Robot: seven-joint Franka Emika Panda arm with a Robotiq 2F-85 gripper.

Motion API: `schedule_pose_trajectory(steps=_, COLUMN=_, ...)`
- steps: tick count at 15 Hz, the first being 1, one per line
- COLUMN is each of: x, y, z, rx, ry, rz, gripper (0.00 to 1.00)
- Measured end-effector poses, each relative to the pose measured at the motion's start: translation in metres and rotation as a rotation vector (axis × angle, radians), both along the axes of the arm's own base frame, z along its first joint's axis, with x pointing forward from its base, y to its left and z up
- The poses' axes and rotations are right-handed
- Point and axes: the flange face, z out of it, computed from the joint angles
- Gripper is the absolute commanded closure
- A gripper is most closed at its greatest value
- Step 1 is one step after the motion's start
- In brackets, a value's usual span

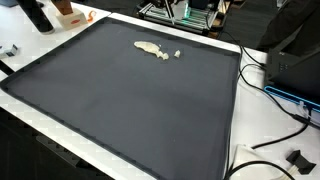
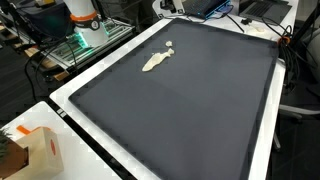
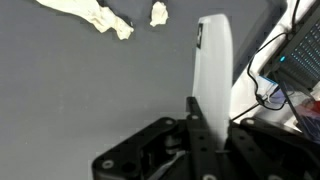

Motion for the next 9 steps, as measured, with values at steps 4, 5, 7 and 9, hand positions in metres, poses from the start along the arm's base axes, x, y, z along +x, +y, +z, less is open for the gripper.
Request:
schedule_pose_trajectory(steps=4, x=-0.004, y=-0.013, z=-0.022, rx=0.102, ry=0.008, rz=-0.002, gripper=0.99)
schedule_pose_trajectory(steps=5, x=-0.005, y=-0.017, z=-0.028, rx=0.126, ry=0.015, rz=-0.007, gripper=0.99)
schedule_pose_trajectory(steps=7, x=-0.005, y=-0.025, z=-0.040, rx=0.169, ry=0.030, rz=-0.026, gripper=0.99)
schedule_pose_trajectory(steps=9, x=-0.006, y=-0.034, z=-0.052, rx=0.201, ry=0.051, rz=-0.060, gripper=0.99)
